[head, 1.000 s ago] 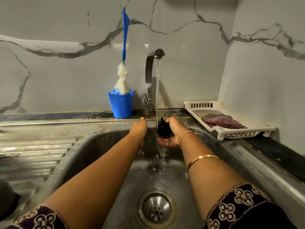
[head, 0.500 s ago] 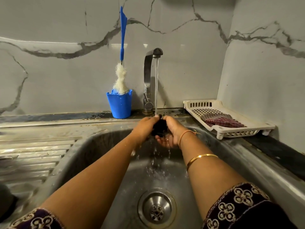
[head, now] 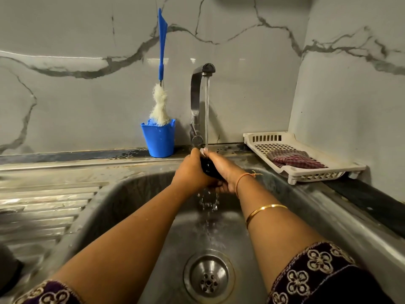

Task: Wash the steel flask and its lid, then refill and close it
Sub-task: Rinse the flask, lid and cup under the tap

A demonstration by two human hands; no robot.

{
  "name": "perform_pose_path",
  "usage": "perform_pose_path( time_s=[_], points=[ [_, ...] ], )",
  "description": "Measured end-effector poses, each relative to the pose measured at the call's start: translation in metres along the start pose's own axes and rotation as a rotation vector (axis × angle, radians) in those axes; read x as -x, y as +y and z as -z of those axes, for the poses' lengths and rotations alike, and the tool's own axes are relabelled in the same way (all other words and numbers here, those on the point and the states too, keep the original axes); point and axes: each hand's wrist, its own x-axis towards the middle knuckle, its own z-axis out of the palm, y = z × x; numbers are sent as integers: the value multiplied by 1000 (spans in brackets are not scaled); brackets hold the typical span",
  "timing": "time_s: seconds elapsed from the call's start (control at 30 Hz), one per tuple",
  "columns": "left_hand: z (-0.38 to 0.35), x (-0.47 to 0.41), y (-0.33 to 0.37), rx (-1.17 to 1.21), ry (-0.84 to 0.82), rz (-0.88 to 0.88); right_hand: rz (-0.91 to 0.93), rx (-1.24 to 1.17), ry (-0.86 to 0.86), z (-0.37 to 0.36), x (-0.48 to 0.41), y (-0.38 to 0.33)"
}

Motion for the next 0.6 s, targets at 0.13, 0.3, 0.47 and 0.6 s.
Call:
perform_pose_path(
  time_s=[0.13, 0.3, 0.47, 0.6],
  points=[
    [1, 0, -4, -46, 3, -10, -18, 34, -2, 1, 1, -1],
    [0, 4, -7, -116, -20, -12, -70, 87, -6, 1, 2, 0],
    [1, 7, -2, -30, -32, -25, -95, 38, 29, 1, -2, -1],
    [1, 6, -1, 3, -27, -45, -93, 17, 44, 2, -9, 1]
  ],
)
